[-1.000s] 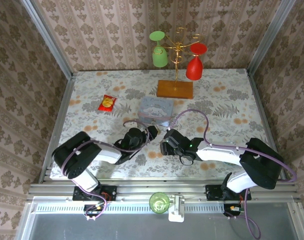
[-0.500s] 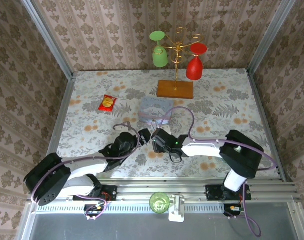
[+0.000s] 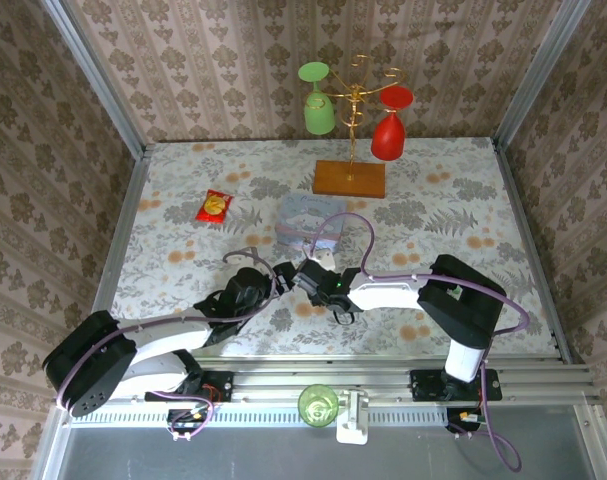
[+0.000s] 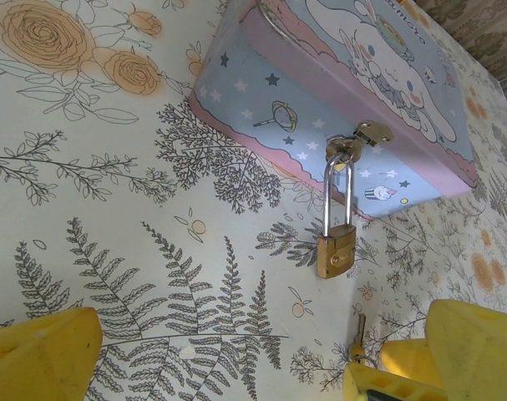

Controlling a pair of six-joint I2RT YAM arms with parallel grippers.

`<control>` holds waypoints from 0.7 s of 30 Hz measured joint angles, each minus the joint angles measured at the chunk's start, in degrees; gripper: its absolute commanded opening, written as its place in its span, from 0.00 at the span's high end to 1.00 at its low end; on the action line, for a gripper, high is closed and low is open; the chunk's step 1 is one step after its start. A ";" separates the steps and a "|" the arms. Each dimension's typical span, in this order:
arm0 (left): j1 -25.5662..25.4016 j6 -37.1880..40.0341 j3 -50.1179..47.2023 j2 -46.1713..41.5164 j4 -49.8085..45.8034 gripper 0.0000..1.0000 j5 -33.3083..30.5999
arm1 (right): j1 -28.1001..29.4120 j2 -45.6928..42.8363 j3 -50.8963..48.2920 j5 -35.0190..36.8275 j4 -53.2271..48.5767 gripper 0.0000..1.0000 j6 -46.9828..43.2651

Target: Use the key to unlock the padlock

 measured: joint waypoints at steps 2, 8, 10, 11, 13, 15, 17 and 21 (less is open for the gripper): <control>0.00 0.00 0.00 0.35 0.22 0.00 0.00 | 0.00 0.24 -0.17 0.00 -0.04 0.73 -0.13; 0.00 -0.02 0.00 2.01 1.25 0.00 0.07 | 0.37 0.37 -0.61 0.46 0.79 0.69 0.17; 0.00 -0.04 -0.02 2.34 1.92 0.00 0.09 | 0.24 0.33 -1.05 0.50 1.60 0.69 0.13; 0.00 -0.04 -0.02 2.49 2.21 0.00 0.20 | 0.24 0.28 -1.27 0.61 2.05 0.70 -0.04; 0.00 -0.04 -0.04 2.64 2.56 0.00 0.26 | 0.15 0.24 -1.33 0.63 2.23 0.75 -0.17; -0.04 -0.04 -0.07 2.64 2.60 0.00 0.26 | 0.13 0.26 -1.33 0.61 2.40 0.81 -0.33; -0.07 -0.02 -0.07 2.64 2.58 0.00 0.31 | -0.02 0.26 -1.49 0.57 2.80 0.85 -0.28; -0.48 -0.02 -0.04 2.64 2.58 0.00 0.70 | -0.39 -1.31 -4.07 0.22 5.84 0.97 -0.48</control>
